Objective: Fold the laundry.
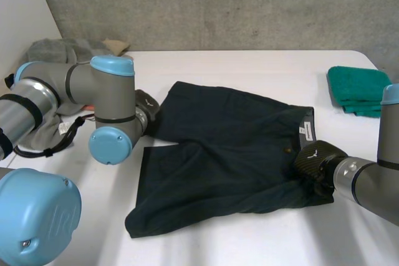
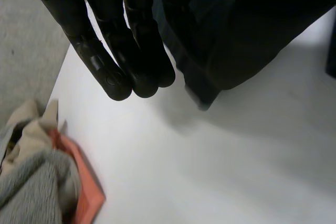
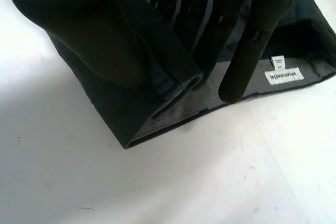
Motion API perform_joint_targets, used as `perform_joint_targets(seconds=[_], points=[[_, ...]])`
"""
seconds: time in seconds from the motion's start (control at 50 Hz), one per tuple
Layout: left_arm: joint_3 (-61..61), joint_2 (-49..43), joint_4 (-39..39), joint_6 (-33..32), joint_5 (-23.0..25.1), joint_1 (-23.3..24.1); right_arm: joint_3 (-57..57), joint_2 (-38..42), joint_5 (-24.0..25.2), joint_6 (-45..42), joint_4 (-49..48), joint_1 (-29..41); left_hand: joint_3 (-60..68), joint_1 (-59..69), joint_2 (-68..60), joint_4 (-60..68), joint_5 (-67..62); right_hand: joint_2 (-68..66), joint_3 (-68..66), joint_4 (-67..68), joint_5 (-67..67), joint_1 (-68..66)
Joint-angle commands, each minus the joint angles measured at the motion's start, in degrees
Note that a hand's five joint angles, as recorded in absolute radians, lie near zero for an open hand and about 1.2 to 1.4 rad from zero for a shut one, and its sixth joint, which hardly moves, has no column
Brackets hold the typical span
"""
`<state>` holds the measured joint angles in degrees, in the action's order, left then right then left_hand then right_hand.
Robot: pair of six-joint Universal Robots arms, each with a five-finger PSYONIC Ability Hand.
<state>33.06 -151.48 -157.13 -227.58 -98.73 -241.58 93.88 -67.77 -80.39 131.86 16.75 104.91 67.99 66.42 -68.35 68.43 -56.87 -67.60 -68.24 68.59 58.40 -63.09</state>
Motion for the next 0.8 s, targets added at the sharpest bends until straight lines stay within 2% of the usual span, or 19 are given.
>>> perform_joint_targets(seconds=[0.02,0.04,0.08,0.1,0.14,0.22,0.3,0.38,0.46,0.56,0.66,0.74,0.8], points=[[-2.38,-0.92,1.73,3.19,-6.66,1.20,0.25,0.01,-0.03,0.24,-0.06,0.99,12.01,13.58,-11.65,11.57,-13.13,-12.40,-11.76,11.41,11.60,-16.91],[-2.65,-1.01,1.83,3.55,-6.13,1.29,0.25,0.01,-0.12,0.24,-0.06,1.08,10.20,11.77,-9.84,9.75,-11.32,-12.40,-11.76,11.41,11.60,-16.91],[-3.09,-1.01,2.09,4.34,-4.90,1.37,0.25,0.01,-0.12,0.24,-0.06,1.17,-9.05,-7.48,9.41,-9.50,7.93,-12.40,-11.76,11.41,11.60,-16.91],[-3.09,-0.75,2.09,5.04,-3.94,1.37,0.25,0.01,-0.12,0.24,-0.06,1.26,-36.64,-35.07,37.00,-37.09,35.52,-12.40,-11.76,11.41,11.60,-16.91],[-3.00,-0.22,2.09,5.48,-3.49,1.37,0.25,0.01,-0.30,0.24,-0.05,1.26,-57.99,-56.42,58.35,-58.43,56.87,-12.40,-11.76,11.41,11.60,-16.91],[-0.99,4.08,2.97,7.32,-4.54,0.76,0.08,-0.34,-0.47,0.76,0.03,1.26,-57.99,-56.42,58.35,-58.43,56.87,-12.40,-11.76,11.41,11.60,-16.91],[8.14,13.12,5.16,12.77,-3.49,-0.03,-0.54,-0.87,-0.65,2.69,0.03,1.43,-55.94,-54.37,56.30,-56.38,54.81,-12.40,-11.76,11.41,11.60,-16.91],[22.55,24.63,5.78,21.72,2.74,-1.08,-1.50,-0.96,-1.70,5.68,0.03,1.61,-55.76,-54.19,56.12,-56.20,54.64,-12.40,-11.76,11.41,11.60,-16.91],[38.44,35.26,6.22,29.19,12.48,-1.96,-3.52,-0.43,-4.51,10.94,-0.06,1.61,-53.08,-51.51,53.44,-53.52,51.96,-12.40,-11.76,11.41,11.60,-16.91],[50.68,42.05,6.13,31.15,18.39,-1.53,-5.46,0.36,-8.73,17.01,-0.06,2.75,-47.85,-46.28,48.22,-48.30,46.73,-12.40,-11.76,11.41,11.60,-16.91],[58.16,44.34,5.26,31.41,19.36,0.67,-6.69,1.15,-11.19,20.18,-1.02,3.37,-48.02,-46.45,48.38,-48.46,46.90,-12.40,-11.76,11.41,11.60,-16.91],[59.93,43.55,2.36,31.76,17.79,2.52,-7.04,1.24,-11.64,21.59,-1.11,3.37,-54.40,-52.83,54.76,-54.84,53.27,-12.40,-11.76,11.41,11.60,-16.91],[59.40,41.01,-2.03,31.85,14.54,2.78,-6.78,1.06,-11.72,22.12,-1.02,3.45,-55.26,-53.68,55.62,-55.70,54.13,-12.40,-11.76,11.41,11.60,-16.91]])
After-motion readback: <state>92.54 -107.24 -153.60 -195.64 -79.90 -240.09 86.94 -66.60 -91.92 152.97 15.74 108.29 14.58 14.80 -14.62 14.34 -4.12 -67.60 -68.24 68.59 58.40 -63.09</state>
